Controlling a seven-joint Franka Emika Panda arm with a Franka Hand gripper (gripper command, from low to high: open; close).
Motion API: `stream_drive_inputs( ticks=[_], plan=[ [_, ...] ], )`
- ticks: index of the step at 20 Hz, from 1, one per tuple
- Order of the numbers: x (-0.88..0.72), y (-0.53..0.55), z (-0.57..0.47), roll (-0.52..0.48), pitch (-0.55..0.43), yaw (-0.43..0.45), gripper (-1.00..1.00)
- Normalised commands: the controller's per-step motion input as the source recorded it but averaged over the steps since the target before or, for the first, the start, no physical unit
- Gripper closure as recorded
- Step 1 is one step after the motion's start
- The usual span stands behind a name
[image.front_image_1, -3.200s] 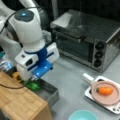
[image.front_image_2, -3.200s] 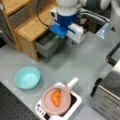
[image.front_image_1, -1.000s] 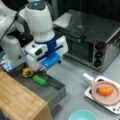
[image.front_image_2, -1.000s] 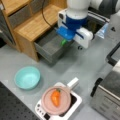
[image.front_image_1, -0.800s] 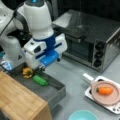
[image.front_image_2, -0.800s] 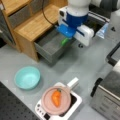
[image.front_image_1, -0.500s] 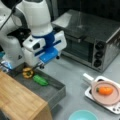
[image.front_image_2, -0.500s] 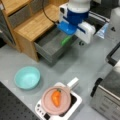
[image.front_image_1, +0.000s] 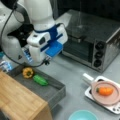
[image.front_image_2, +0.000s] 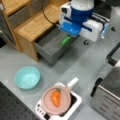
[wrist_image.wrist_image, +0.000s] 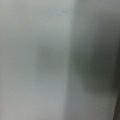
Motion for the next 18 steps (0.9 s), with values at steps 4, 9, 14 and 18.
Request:
stream_drive_inputs(
  ticks=[4,9,14,18],
  plan=[
    [0.4,0.09,0.13,0.092,0.11,0.082,-1.0],
    [0.51,0.07,0.16,0.093,0.135,0.053,-1.0],
    [0.43,0.06,0.2,0.093,0.176,-0.019,-1.0],
    [0.47,0.12,0.23,0.101,0.191,-0.078,-1.0]
  ],
)
